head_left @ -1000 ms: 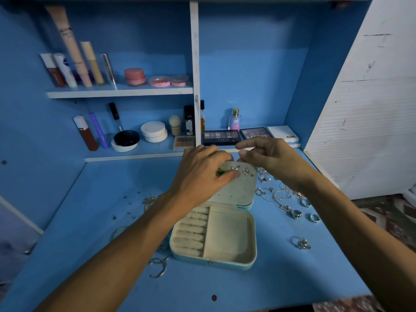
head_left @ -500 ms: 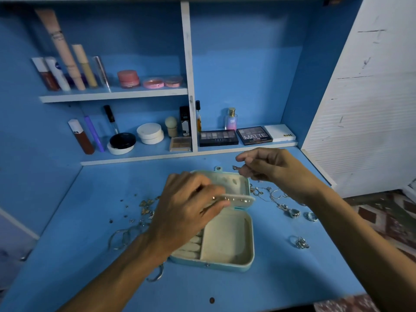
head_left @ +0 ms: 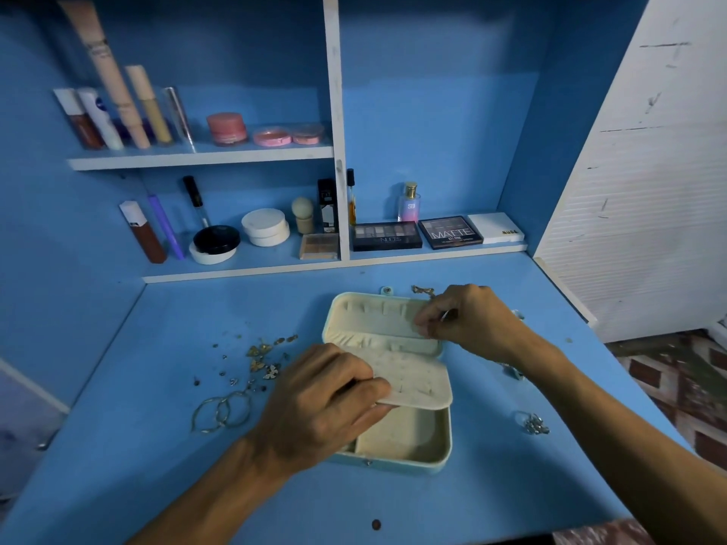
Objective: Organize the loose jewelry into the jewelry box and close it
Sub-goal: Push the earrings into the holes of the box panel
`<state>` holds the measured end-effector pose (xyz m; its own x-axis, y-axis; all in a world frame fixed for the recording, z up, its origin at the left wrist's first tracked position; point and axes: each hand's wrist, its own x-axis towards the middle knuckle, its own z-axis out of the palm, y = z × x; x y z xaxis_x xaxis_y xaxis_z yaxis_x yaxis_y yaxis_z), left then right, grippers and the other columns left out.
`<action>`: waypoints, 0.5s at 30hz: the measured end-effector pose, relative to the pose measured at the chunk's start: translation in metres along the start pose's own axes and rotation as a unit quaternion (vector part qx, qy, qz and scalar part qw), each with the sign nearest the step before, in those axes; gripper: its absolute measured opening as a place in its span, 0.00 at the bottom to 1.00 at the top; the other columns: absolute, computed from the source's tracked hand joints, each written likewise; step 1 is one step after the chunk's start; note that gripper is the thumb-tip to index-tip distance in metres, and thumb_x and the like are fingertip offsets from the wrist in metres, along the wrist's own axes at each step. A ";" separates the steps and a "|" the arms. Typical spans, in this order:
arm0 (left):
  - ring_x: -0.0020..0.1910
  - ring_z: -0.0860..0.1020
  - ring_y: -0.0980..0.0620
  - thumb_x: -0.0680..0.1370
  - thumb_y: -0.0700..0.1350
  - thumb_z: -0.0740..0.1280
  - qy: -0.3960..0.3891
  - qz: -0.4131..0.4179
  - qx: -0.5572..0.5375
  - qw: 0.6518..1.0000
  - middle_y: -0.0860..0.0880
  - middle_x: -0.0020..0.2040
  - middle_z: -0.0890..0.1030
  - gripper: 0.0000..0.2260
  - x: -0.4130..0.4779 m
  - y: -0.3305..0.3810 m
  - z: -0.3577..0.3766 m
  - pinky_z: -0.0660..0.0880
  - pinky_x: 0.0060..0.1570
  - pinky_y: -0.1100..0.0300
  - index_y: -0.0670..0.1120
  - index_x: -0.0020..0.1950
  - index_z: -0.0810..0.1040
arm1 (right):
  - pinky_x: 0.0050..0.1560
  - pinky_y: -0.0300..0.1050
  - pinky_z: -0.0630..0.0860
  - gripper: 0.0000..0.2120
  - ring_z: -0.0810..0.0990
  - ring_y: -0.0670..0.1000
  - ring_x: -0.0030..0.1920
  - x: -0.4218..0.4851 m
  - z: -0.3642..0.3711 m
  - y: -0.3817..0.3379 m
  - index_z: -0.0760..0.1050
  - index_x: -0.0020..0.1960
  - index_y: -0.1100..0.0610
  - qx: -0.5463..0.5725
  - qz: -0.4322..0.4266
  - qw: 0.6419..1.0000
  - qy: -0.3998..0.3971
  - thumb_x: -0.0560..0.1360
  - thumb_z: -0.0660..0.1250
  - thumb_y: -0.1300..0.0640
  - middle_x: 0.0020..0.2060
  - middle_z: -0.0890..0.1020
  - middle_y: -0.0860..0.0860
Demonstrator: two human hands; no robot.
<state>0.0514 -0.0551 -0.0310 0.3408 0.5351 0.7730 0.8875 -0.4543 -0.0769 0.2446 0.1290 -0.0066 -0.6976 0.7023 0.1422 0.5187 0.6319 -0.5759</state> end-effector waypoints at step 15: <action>0.33 0.74 0.48 0.76 0.45 0.76 -0.004 0.014 0.015 1.000 0.48 0.36 0.77 0.07 -0.003 0.002 -0.003 0.71 0.35 0.56 0.43 0.41 0.84 | 0.46 0.28 0.76 0.06 0.81 0.35 0.41 0.012 0.005 -0.026 0.87 0.47 0.50 -0.032 -0.027 0.990 -0.134 0.72 0.75 0.59 0.40 0.85 0.41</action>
<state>0.0510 -0.0599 -0.0312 0.3685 0.5286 0.7647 0.8863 -0.4481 -0.1173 0.2203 0.1189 0.0058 -0.8270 0.5599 -0.0511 0.5010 0.6924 -0.5192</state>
